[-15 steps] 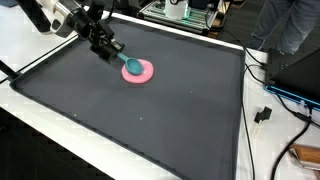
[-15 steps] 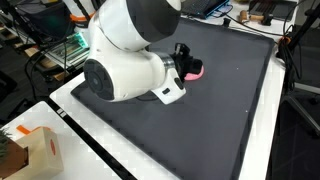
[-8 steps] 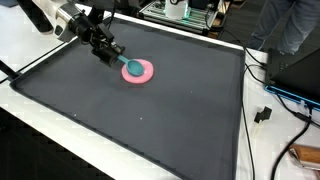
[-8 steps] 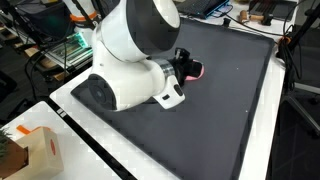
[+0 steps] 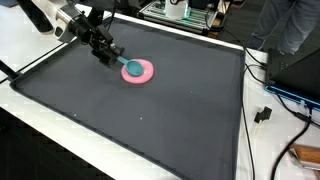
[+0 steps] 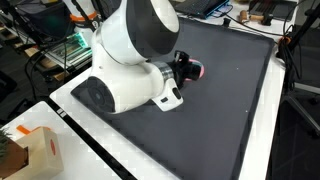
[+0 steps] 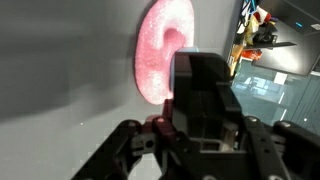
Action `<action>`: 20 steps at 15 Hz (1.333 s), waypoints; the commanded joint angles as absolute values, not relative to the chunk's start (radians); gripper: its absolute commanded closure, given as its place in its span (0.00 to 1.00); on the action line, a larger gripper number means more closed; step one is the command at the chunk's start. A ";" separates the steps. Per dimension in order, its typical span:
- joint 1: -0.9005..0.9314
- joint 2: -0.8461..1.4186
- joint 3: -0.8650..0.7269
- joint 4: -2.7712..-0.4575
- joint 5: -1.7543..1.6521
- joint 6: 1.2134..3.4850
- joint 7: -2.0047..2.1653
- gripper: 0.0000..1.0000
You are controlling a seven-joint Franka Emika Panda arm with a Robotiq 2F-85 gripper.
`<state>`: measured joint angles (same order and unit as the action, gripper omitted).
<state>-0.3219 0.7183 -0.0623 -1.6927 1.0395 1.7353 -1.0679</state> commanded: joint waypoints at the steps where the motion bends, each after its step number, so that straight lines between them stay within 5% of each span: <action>1: -0.294 0.750 -0.098 -1.695 1.014 1.813 -1.067 0.75; 20: -0.279 0.776 -0.108 -1.675 1.001 1.829 -1.030 0.75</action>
